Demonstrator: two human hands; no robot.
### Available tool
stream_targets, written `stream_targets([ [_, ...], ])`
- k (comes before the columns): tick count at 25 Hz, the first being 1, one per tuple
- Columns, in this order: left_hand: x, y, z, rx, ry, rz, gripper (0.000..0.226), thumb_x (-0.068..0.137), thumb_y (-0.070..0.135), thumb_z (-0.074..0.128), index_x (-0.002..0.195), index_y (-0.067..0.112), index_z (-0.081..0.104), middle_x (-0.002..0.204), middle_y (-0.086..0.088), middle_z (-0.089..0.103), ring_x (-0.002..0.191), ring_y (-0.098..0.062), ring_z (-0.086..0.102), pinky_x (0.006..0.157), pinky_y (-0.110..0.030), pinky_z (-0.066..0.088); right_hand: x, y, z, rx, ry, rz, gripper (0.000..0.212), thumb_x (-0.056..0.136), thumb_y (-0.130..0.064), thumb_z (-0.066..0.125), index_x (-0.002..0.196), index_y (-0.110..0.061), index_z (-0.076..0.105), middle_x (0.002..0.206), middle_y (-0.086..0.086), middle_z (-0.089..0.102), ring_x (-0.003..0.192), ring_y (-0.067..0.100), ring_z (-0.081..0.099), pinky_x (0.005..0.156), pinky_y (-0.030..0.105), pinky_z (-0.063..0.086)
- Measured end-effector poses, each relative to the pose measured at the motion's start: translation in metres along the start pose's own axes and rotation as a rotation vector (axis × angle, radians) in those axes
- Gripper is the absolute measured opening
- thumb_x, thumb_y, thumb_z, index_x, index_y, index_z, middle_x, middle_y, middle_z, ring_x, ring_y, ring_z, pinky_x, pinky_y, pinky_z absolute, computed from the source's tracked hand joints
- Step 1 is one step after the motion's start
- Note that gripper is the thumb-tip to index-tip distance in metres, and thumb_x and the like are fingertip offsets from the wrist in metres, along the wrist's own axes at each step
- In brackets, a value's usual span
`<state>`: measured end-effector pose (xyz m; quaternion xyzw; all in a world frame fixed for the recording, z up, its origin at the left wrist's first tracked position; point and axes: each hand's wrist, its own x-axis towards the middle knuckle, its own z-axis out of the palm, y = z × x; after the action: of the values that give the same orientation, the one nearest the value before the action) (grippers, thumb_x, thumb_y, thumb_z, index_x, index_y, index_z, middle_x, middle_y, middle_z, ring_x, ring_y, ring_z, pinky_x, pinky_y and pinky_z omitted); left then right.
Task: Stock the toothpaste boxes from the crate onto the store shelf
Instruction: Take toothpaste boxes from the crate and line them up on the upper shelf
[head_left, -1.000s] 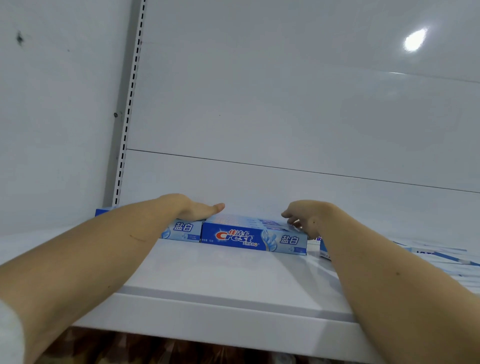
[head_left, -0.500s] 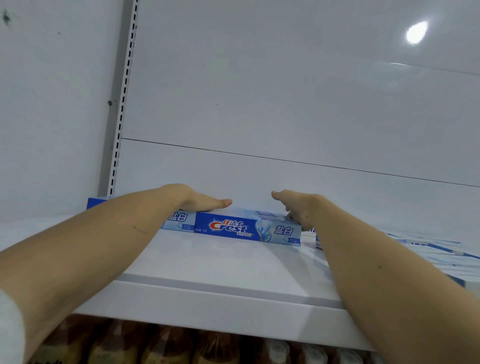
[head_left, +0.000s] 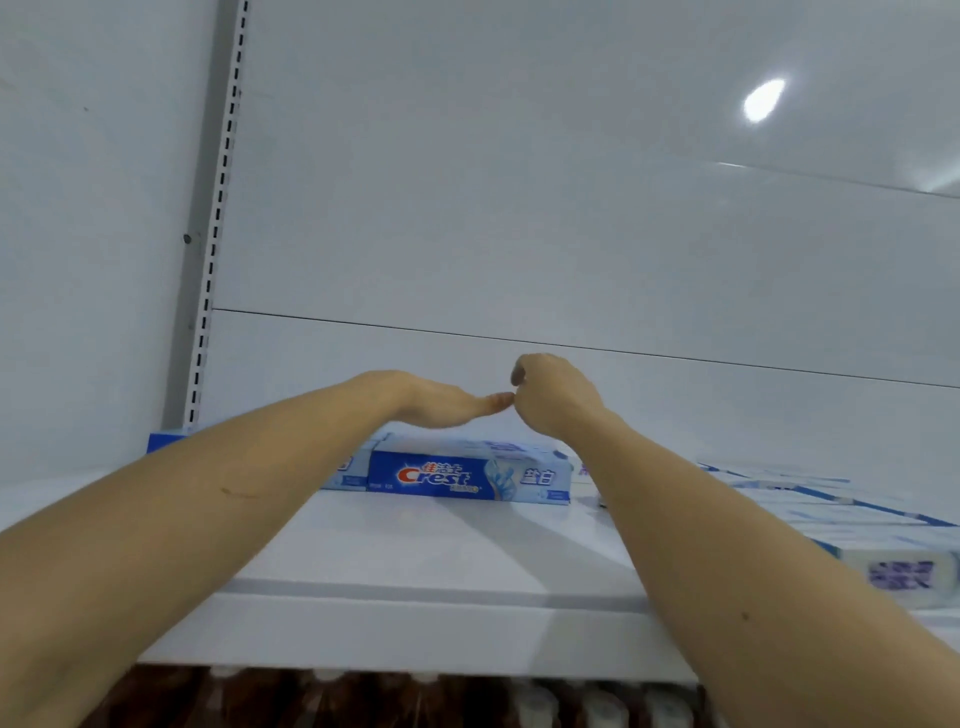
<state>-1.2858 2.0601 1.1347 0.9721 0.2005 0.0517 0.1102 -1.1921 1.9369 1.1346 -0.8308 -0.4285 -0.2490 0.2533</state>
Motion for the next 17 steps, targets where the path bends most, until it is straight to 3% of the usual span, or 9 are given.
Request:
stream_targets([
  [4, -0.026, 0.052, -0.01, -0.043, 0.084, -0.042, 0.096, 0.081, 0.084, 0.011, 0.155, 0.023, 0.022, 0.162, 0.001, 0.022, 0.15, -0.021, 0.016, 0.122, -0.048, 0.007, -0.033, 0.016, -0.055, 0.088, 0.017, -0.048, 0.024, 0.092, -0.015, 0.052, 0.112, -0.015, 0.065, 0.114, 0.006, 0.064, 0.096, 0.025, 0.06, 0.081, 0.035, 0.052],
  [9, -0.062, 0.15, 0.027, -0.232, 0.069, 0.028, 0.09, 0.081, 0.084, 0.011, 0.154, 0.034, 0.023, 0.159, 0.006, 0.03, 0.15, -0.02, 0.014, 0.121, -0.054, 0.004, -0.096, 0.083, -0.138, 0.228, 0.036, -0.092, 0.031, 0.096, -0.017, 0.041, 0.12, -0.015, 0.061, 0.121, 0.007, 0.062, 0.097, 0.022, 0.055, 0.082, 0.031, 0.045],
  [12, -0.077, 0.204, 0.053, -0.229, 0.035, 0.056, 0.093, 0.078, 0.085, 0.015, 0.154, 0.032, 0.025, 0.16, 0.004, 0.027, 0.15, -0.018, 0.015, 0.121, -0.051, 0.003, -0.126, 0.132, -0.177, 0.172, -0.116, -0.115, 0.04, 0.103, -0.033, 0.036, 0.129, -0.011, 0.054, 0.134, 0.008, 0.055, 0.113, 0.024, 0.051, 0.093, 0.034, 0.038],
  [15, -0.089, 0.244, 0.065, -0.18, 0.011, 0.087, 0.104, 0.07, 0.092, 0.026, 0.154, 0.03, 0.026, 0.161, 0.008, 0.024, 0.149, -0.016, 0.018, 0.122, -0.047, 0.007, -0.149, 0.178, -0.209, 0.051, -0.373, -0.071, 0.059, 0.101, -0.052, 0.032, 0.145, -0.013, 0.041, 0.151, 0.006, 0.04, 0.137, 0.026, 0.038, 0.112, 0.043, 0.029],
  [17, -0.095, 0.261, 0.068, -0.104, -0.047, 0.08, 0.11, 0.063, 0.095, 0.038, 0.153, 0.034, 0.025, 0.162, 0.011, 0.019, 0.149, -0.014, 0.018, 0.122, -0.048, 0.011, -0.161, 0.2, -0.22, -0.055, -0.543, -0.049, 0.065, 0.097, -0.057, 0.042, 0.15, -0.021, 0.034, 0.156, 0.001, 0.033, 0.141, 0.025, 0.034, 0.116, 0.047, 0.027],
])
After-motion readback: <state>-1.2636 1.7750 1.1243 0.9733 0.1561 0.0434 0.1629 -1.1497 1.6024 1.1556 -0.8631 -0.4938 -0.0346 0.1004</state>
